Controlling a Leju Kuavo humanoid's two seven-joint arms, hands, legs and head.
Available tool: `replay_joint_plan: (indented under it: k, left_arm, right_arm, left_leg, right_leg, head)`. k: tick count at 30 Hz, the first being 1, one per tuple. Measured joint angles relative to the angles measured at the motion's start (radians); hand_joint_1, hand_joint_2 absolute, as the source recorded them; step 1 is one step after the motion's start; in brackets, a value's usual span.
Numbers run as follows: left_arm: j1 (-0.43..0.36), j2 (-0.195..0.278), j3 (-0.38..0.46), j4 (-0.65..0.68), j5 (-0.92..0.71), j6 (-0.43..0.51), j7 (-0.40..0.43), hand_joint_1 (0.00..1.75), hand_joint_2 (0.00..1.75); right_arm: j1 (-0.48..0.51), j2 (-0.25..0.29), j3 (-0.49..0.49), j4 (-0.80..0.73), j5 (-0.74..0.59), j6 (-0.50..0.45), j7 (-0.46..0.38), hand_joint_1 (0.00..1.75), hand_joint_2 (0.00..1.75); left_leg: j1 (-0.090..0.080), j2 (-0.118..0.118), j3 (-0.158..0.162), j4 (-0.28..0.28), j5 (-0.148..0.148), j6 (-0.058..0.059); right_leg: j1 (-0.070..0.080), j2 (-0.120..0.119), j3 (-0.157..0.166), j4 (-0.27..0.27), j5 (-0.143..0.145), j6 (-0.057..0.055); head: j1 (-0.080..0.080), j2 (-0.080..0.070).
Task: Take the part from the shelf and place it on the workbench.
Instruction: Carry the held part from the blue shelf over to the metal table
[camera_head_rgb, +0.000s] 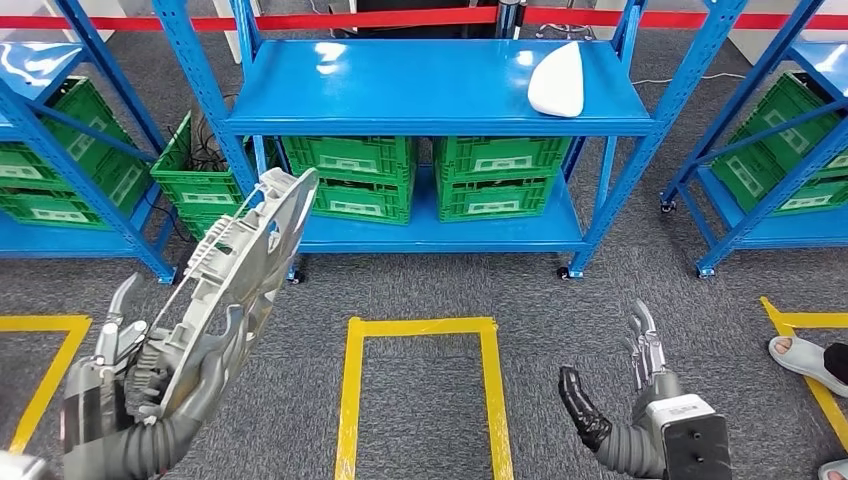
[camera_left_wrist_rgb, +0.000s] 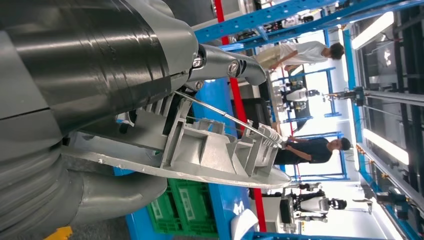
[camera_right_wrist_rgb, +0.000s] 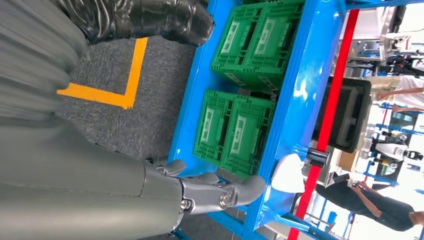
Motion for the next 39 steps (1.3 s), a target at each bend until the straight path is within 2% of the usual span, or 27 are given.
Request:
replay_joint_plan:
  k: [2, 4, 5, 6, 7, 9, 11, 14, 15, 16, 17, 19, 20, 21, 22, 24, 25, 26, 28, 30, 31, 32, 34, 35, 36, 37, 39]
  left_arm:
    - [0.002, 0.003, -0.001, -0.003, 0.0, 0.001, 0.0, 1.75, 1.75]
    - [0.003, 0.006, -0.002, -0.003, 0.002, 0.002, 0.0, 1.75, 1.75]
    - [0.004, 0.007, -0.003, -0.003, 0.005, 0.002, 0.0, 1.75, 1.75]
    - [0.004, 0.008, -0.003, -0.003, 0.008, 0.003, 0.0, 1.75, 1.75]
    - [0.004, 0.01, -0.004, -0.003, 0.011, 0.003, -0.001, 1.75, 1.75]
    - [0.004, 0.012, -0.004, -0.003, 0.017, 0.003, -0.003, 1.75, 1.75]
    - [0.004, 0.013, -0.004, -0.003, 0.022, 0.003, -0.006, 1.75, 1.75]
    - [0.003, 0.014, -0.004, -0.003, 0.028, 0.001, -0.009, 1.75, 1.75]
    - [0.003, 0.014, -0.004, -0.003, 0.031, 0.0, -0.01, 1.75, 1.75]
    - [0.003, 0.014, -0.004, -0.003, 0.034, 0.0, -0.012, 1.75, 1.75]
    - [0.003, 0.014, -0.004, -0.003, 0.037, 0.0, -0.014, 1.75, 1.75]
    - [0.003, 0.014, -0.004, -0.001, 0.043, 0.0, -0.02, 1.75, 1.75]
    - [0.003, 0.014, -0.004, 0.0, 0.045, 0.0, -0.022, 1.75, 1.75]
    - [0.004, 0.014, -0.004, 0.002, 0.046, 0.0, -0.022, 1.75, 1.75]
    - [0.004, 0.014, -0.004, 0.003, 0.047, 0.0, -0.023, 1.75, 1.75]
    - [0.004, 0.014, -0.004, 0.004, 0.047, 0.0, -0.023, 1.75, 1.75]
    - [0.004, 0.013, -0.004, 0.005, 0.047, 0.0, -0.023, 1.75, 1.75]
    - [0.004, 0.013, -0.004, 0.005, 0.047, 0.0, -0.023, 1.75, 1.75]
    - [0.004, 0.013, -0.004, 0.005, 0.047, 0.0, -0.023, 1.75, 1.75]
    - [0.005, 0.013, -0.004, 0.005, 0.047, 0.0, -0.024, 1.75, 1.75]
    - [0.005, 0.014, -0.004, 0.005, 0.047, 0.001, -0.024, 1.75, 1.75]
    - [0.005, 0.014, -0.004, 0.005, 0.047, 0.002, -0.025, 1.75, 1.75]
    - [0.008, 0.014, -0.005, 0.006, 0.047, 0.007, -0.026, 1.75, 1.75]
    - [0.011, 0.014, -0.005, 0.006, 0.045, 0.01, -0.025, 1.75, 1.75]
    - [0.014, 0.014, -0.006, 0.006, 0.043, 0.011, -0.024, 1.75, 1.75]
    - [0.016, 0.015, -0.006, 0.006, 0.04, 0.012, -0.022, 1.75, 1.75]
    - [0.016, 0.015, -0.006, 0.006, 0.032, 0.011, -0.013, 1.75, 1.75]
  right_arm:
    - [-0.002, 0.0, 0.003, 0.0, 0.0, 0.0, 0.0, 0.0, 1.75]
    - [-0.003, 0.0, 0.005, 0.001, 0.0, 0.0, 0.002, 0.0, 1.75]
    - [-0.003, -0.001, 0.006, 0.002, 0.0, 0.0, 0.004, 0.0, 1.75]
    - [-0.004, -0.001, 0.008, 0.003, 0.001, 0.001, 0.007, 0.0, 1.75]
    - [-0.004, -0.001, 0.011, 0.004, 0.002, 0.001, 0.01, 0.0, 1.75]
    - [-0.007, -0.002, 0.015, 0.005, 0.006, 0.001, 0.017, 0.0, 1.75]
    - [-0.012, -0.003, 0.019, 0.005, 0.012, 0.001, 0.023, 0.0, 1.75]
    - [-0.017, -0.008, 0.024, 0.005, 0.021, 0.002, 0.038, 0.0, 1.75]
    - [-0.019, -0.01, 0.026, 0.005, 0.025, 0.004, 0.045, 0.0, 1.75]
    - [-0.022, -0.012, 0.028, 0.005, 0.03, 0.007, 0.052, 0.0, 1.75]
    - [-0.027, -0.015, 0.029, 0.005, 0.036, 0.01, 0.06, 0.0, 1.75]
    - [-0.034, -0.019, 0.033, 0.005, 0.048, 0.017, 0.075, 0.0, 1.75]
    - [-0.037, -0.021, 0.035, 0.005, 0.052, 0.019, 0.08, 0.0, 1.75]
    - [-0.038, -0.022, 0.037, 0.005, 0.054, 0.02, 0.084, 0.0, 1.75]
    - [-0.04, -0.024, 0.039, 0.005, 0.056, 0.021, 0.085, 0.0, 1.75]
    - [-0.045, -0.027, 0.043, 0.005, 0.057, 0.022, 0.087, 0.0, 1.75]
    - [-0.047, -0.027, 0.044, 0.004, 0.057, 0.022, 0.087, 0.0, 1.75]
    - [-0.049, -0.028, 0.045, 0.004, 0.057, 0.022, 0.087, 0.0, 1.75]
    - [-0.051, -0.029, 0.046, 0.003, 0.057, 0.022, 0.087, 0.0, 1.75]
    - [-0.052, -0.031, 0.048, 0.003, 0.057, 0.022, 0.087, 0.0, 1.75]
    - [-0.053, -0.031, 0.05, 0.003, 0.057, 0.022, 0.087, 0.0, 1.75]
    - [-0.055, -0.031, 0.052, 0.003, 0.057, 0.022, 0.088, 0.0, 1.75]
    - [-0.057, -0.032, 0.056, 0.003, 0.055, 0.023, 0.091, 0.0, 1.75]
    - [-0.059, -0.033, 0.058, 0.004, 0.054, 0.026, 0.095, 0.0, 1.75]
    - [-0.063, -0.034, 0.062, 0.005, 0.053, 0.032, 0.101, 0.0, 1.75]
    - [-0.069, -0.035, 0.066, 0.007, 0.052, 0.041, 0.108, 0.0, 1.75]
    - [-0.082, -0.036, 0.073, 0.012, 0.052, 0.056, 0.12, 0.0, 1.75]
  left_leg:
    - [0.003, -0.002, -0.034, 0.081, -0.062, -0.008]
    - [0.007, -0.002, -0.079, 0.209, -0.134, -0.015]
    - [0.009, -0.002, -0.089, 0.25, -0.15, -0.019]
    - [0.011, -0.002, -0.082, 0.255, -0.147, -0.021]
    - [0.013, -0.002, -0.057, 0.223, -0.129, -0.022]
    - [0.016, -0.002, 0.028, 0.089, -0.085, -0.023]
    - [0.013, -0.004, 0.081, -0.002, -0.067, -0.016]
    - [0.009, -0.006, 0.082, -0.014, -0.058, 0.004]
    - [0.01, -0.005, 0.079, -0.017, -0.051, 0.011]
    - [0.012, -0.004, 0.075, -0.02, -0.045, 0.018]
    - [0.013, -0.003, 0.07, -0.023, -0.038, 0.023]
    - [0.011, -0.002, 0.055, -0.021, -0.029, 0.029]
    - [0.009, -0.002, 0.047, -0.02, -0.024, 0.029]
    - [0.008, -0.002, 0.039, -0.018, -0.019, 0.029]
    - [0.007, -0.003, 0.032, -0.017, -0.015, 0.029]
    - [0.006, -0.003, 0.024, -0.015, -0.008, 0.026]
    - [0.004, -0.003, 0.021, -0.014, -0.004, 0.023]
    - [0.003, -0.003, 0.019, -0.013, 0.0, 0.019]
    - [0.003, -0.001, 0.014, -0.014, 0.008, 0.006]
    - [0.006, -0.002, 0.007, -0.013, 0.009, -0.006]
    - [0.006, -0.003, -0.002, 0.003, -0.007, -0.01]
    - [0.007, -0.003, -0.018, 0.039, -0.035, -0.013]
    - [0.009, -0.004, -0.063, 0.16, -0.112, -0.019]
    - [0.01, -0.004, -0.08, 0.217, -0.137, -0.021]
    - [0.01, -0.004, -0.084, 0.246, -0.146, -0.022]
    - [0.01, -0.004, -0.069, 0.238, -0.137, -0.022]
    - [0.01, -0.004, 0.007, 0.12, -0.09, -0.016]
  right_leg:
    - [-0.005, -0.003, 0.001, -0.008, 0.017, -0.009]
    - [-0.005, -0.003, -0.015, -0.004, 0.027, -0.012]
    - [-0.006, -0.003, -0.024, -0.002, 0.031, -0.011]
    - [-0.006, -0.003, -0.031, 0.002, 0.034, -0.009]
    - [-0.008, -0.003, -0.038, 0.007, 0.036, -0.007]
    - [-0.009, -0.001, -0.049, 0.018, 0.037, -0.001]
    - [-0.009, 0.0, -0.06, 0.031, 0.039, 0.012]
    - [-0.012, 0.001, -0.072, 0.036, 0.048, 0.034]
    - [-0.013, 0.002, -0.08, 0.044, 0.04, 0.04]
    - [-0.014, 0.003, -0.093, 0.069, 0.02, 0.045]
    - [-0.015, 0.004, -0.113, 0.115, -0.013, 0.049]
    - [-0.016, 0.005, -0.161, 0.245, -0.086, 0.055]
    - [-0.016, 0.005, -0.175, 0.296, -0.107, 0.056]
    - [-0.016, 0.005, -0.175, 0.313, -0.11, 0.055]
    - [-0.015, 0.005, -0.154, 0.291, -0.097, 0.053]
    - [-0.012, 0.005, -0.07, 0.154, -0.047, 0.042]
    - [-0.01, 0.005, -0.032, 0.084, -0.03, 0.036]
    - [-0.007, 0.004, -0.008, 0.037, -0.021, 0.03]
    - [-0.001, 0.004, -0.003, 0.012, -0.017, 0.021]
    - [-0.002, 0.003, -0.003, 0.001, -0.003, 0.009]
    - [-0.005, 0.001, -0.001, -0.006, 0.006, 0.003]
    - [-0.007, 0.0, -0.001, -0.011, 0.014, -0.003]
    - [-0.008, -0.001, -0.01, -0.01, 0.026, -0.008]
    - [-0.007, -0.001, -0.018, -0.007, 0.03, -0.009]
    - [-0.007, -0.001, -0.025, -0.003, 0.033, -0.008]
    - [-0.007, 0.0, -0.032, 0.001, 0.035, -0.007]
    - [-0.007, 0.001, -0.042, 0.011, 0.037, -0.004]
  head:
    - [-0.011, 0.0]
    - [-0.022, 0.0]
    - [-0.025, 0.0]
    - [-0.028, 0.0]
    - [-0.031, 0.0]
    - [-0.036, 0.0]
    - [-0.038, 0.0]
    - [-0.034, 0.0]
    - [-0.032, 0.0]
    - [-0.028, 0.0]
    - [-0.022, 0.0]
    - [-0.008, 0.0]
    - [-0.004, 0.0]
    - [-0.001, 0.0]
    - [0.002, 0.0]
    - [0.006, 0.0]
    - [0.007, 0.0]
    - [0.006, 0.0]
    - [0.003, 0.0]
    - [0.001, 0.0]
    - [-0.002, 0.0]
    - [-0.007, 0.0]
    - [-0.02, 0.0]
    - [-0.025, 0.0]
    - [-0.029, 0.0]
    - [-0.032, 0.0]
    - [-0.039, 0.0]
